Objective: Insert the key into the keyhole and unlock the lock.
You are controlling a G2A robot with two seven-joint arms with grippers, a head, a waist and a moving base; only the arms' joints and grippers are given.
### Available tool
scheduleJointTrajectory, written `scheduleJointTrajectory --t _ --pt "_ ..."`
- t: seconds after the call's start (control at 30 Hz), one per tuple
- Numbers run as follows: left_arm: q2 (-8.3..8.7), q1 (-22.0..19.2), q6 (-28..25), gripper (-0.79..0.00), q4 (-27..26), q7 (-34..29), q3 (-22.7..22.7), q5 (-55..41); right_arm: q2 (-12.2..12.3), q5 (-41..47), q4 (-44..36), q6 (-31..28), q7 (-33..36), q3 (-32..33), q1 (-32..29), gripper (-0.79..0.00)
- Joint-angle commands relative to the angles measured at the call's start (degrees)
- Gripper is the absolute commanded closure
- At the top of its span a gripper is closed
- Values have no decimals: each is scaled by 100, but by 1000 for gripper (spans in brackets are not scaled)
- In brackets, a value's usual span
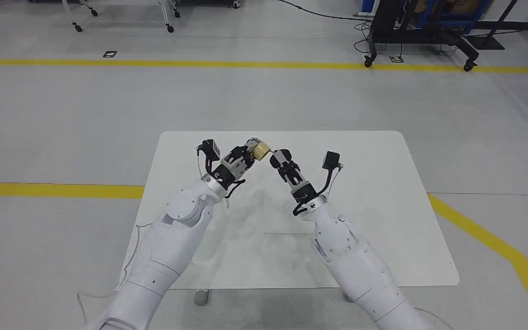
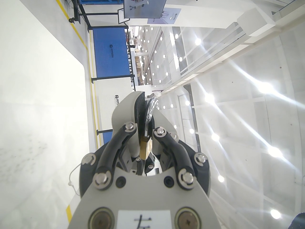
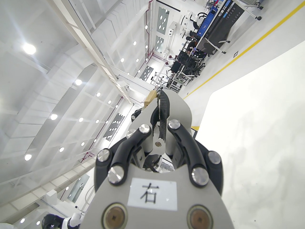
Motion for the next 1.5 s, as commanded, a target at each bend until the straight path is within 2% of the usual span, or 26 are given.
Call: scheduleJointTrajectory --t 0.0,0.9,1.47 --pt "-4 12 -4 0 5 3 -4 25 -9 5 3 -6 26 -9 -4 0" --pt "-100 121 -245 0 3 660 -162 255 -91 -197 -158 78 112 92 -119 0" --pt "-157 45 -318 0 148 434 -176 332 -152 -249 -135 170 225 87 -59 0"
